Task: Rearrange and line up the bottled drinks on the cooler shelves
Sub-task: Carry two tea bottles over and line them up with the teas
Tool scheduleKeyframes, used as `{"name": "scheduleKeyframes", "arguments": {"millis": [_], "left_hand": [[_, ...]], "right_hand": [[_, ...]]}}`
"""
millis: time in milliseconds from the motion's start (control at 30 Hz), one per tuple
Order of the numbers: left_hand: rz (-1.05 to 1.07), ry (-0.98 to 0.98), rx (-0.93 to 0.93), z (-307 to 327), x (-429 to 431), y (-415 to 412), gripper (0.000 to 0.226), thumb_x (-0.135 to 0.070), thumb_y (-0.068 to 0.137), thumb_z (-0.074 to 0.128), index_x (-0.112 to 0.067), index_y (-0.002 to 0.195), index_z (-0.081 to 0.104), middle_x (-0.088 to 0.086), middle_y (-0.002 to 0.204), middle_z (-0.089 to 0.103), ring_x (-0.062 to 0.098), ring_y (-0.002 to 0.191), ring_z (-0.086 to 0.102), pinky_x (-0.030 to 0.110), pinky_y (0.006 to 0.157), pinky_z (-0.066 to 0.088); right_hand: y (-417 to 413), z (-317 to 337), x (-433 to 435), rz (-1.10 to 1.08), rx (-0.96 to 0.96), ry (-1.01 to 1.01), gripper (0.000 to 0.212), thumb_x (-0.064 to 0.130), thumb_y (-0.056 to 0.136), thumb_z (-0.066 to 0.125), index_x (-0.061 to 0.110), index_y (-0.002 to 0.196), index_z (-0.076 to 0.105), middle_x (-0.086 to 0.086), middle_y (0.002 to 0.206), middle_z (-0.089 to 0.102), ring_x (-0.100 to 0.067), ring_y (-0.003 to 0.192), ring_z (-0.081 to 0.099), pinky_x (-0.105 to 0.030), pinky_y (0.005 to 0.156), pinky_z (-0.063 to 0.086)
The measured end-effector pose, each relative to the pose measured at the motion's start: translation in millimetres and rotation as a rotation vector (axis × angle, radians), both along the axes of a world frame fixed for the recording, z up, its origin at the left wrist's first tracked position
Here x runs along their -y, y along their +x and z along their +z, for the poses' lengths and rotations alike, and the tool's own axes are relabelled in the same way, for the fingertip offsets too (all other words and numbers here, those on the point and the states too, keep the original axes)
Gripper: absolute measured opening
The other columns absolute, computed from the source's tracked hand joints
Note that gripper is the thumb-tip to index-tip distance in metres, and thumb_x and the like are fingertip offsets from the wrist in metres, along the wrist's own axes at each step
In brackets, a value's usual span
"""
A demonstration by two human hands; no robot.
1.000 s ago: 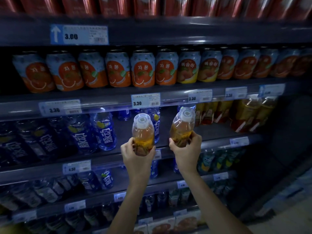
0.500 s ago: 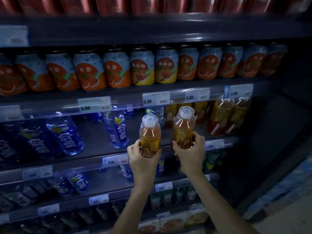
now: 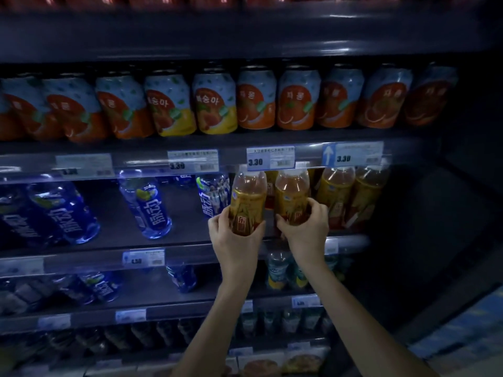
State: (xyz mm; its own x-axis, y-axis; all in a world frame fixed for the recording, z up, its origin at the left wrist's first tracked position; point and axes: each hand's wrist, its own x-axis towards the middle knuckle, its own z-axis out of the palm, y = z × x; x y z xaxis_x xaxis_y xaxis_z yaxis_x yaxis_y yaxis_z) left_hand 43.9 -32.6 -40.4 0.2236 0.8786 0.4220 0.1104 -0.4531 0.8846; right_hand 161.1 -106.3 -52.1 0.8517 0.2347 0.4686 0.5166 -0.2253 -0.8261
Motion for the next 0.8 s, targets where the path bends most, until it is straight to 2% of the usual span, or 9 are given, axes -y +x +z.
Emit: {"name": "scheduleKeyframes", "arguments": {"millis": [133, 233, 333, 367, 433, 533, 633, 700, 800], "left_hand": [[0.053, -0.025, 0.019, 6.6, 0.9, 21.2, 0.068, -0.029, 0.065, 0.087, -0.010, 0.121, 0.054, -0.005, 0.107, 0.042, 0.009, 0.097, 0.050, 0.027, 0.084, 0.051], [0.070, -0.071, 0.023, 5.6, -1.3, 34.0, 0.070, -0.031, 0.066, 0.086, -0.011, 0.124, 0.052, -0.007, 0.107, 0.041, 0.009, 0.099, 0.050, 0.029, 0.087, 0.051], [0.075, -0.078, 0.023, 0.7, -2.9, 41.6, 0.073, -0.032, 0.067, 0.086, -0.008, 0.126, 0.051, -0.002, 0.111, 0.043, 0.014, 0.103, 0.051, 0.035, 0.090, 0.052], [0.077, -0.072, 0.022, -1.0, -4.1, 44.2, 0.074, -0.033, 0.067, 0.086, -0.007, 0.127, 0.050, 0.000, 0.113, 0.044, 0.015, 0.105, 0.052, 0.037, 0.092, 0.051], [0.084, -0.070, 0.010, -3.2, -6.6, 49.2, 0.077, -0.034, 0.067, 0.085, -0.004, 0.129, 0.050, 0.002, 0.116, 0.045, 0.018, 0.109, 0.051, 0.040, 0.094, 0.050], [0.100, -0.069, 0.004, -4.6, -10.0, 54.5, 0.078, -0.034, 0.067, 0.085, -0.003, 0.129, 0.049, 0.004, 0.118, 0.045, 0.020, 0.111, 0.050, 0.041, 0.095, 0.049], [0.082, -0.073, 0.007, -8.0, -11.4, 59.9, 0.078, -0.033, 0.068, 0.085, -0.004, 0.129, 0.048, 0.002, 0.118, 0.044, 0.018, 0.112, 0.049, 0.040, 0.096, 0.048], [0.049, -0.092, 0.020, -11.0, -10.6, 61.6, 0.077, -0.032, 0.068, 0.085, -0.007, 0.129, 0.045, -0.002, 0.116, 0.042, 0.015, 0.111, 0.048, 0.038, 0.097, 0.048], [0.024, -0.114, 0.016, -14.6, -10.2, 62.2, 0.079, -0.034, 0.068, 0.084, -0.011, 0.131, 0.043, -0.003, 0.117, 0.040, 0.013, 0.112, 0.048, 0.036, 0.099, 0.047]], "right_hand": [[9.3, -1.2, -2.6, 0.012, -0.041, 0.019, 0.074, 0.032, 0.068, 0.086, 0.003, 0.127, 0.052, -0.002, 0.115, 0.048, -0.018, 0.108, 0.052, -0.025, 0.087, 0.045], [11.5, -1.2, -5.2, 0.008, -0.036, 0.028, 0.076, 0.032, 0.071, 0.085, 0.001, 0.131, 0.049, -0.005, 0.119, 0.048, -0.020, 0.112, 0.050, -0.026, 0.092, 0.043], [12.7, -0.6, -10.3, -0.019, -0.053, 0.027, 0.078, 0.033, 0.071, 0.084, 0.001, 0.132, 0.048, -0.006, 0.122, 0.048, -0.008, 0.109, 0.043, -0.027, 0.093, 0.041], [12.7, -0.3, -12.5, -0.027, -0.052, 0.026, 0.077, 0.033, 0.071, 0.084, 0.002, 0.132, 0.048, -0.006, 0.122, 0.048, 0.000, 0.106, 0.037, -0.025, 0.092, 0.040], [13.3, -0.5, -16.9, -0.029, -0.041, 0.018, 0.076, 0.031, 0.072, 0.084, 0.002, 0.132, 0.048, -0.006, 0.123, 0.049, 0.008, 0.101, 0.030, -0.012, 0.088, 0.033], [13.3, -3.4, -21.1, -0.024, -0.063, -0.006, 0.078, 0.031, 0.073, 0.083, 0.001, 0.134, 0.046, -0.007, 0.126, 0.048, -0.004, 0.108, 0.041, -0.001, 0.086, 0.024], [12.7, -7.8, -21.5, -0.035, -0.060, -0.013, 0.079, 0.034, 0.074, 0.082, 0.001, 0.135, 0.045, -0.008, 0.127, 0.048, -0.008, 0.112, 0.044, 0.004, 0.081, 0.027], [10.2, -9.9, -21.4, -0.033, -0.051, -0.014, 0.079, 0.035, 0.076, 0.081, 0.002, 0.137, 0.043, -0.007, 0.130, 0.047, -0.009, 0.112, 0.045, 0.000, 0.080, 0.031], [7.2, -12.0, -22.3, -0.055, -0.030, -0.016, 0.079, 0.035, 0.078, 0.080, 0.002, 0.139, 0.042, -0.008, 0.132, 0.047, -0.015, 0.117, 0.047, -0.015, 0.087, 0.036]]}}
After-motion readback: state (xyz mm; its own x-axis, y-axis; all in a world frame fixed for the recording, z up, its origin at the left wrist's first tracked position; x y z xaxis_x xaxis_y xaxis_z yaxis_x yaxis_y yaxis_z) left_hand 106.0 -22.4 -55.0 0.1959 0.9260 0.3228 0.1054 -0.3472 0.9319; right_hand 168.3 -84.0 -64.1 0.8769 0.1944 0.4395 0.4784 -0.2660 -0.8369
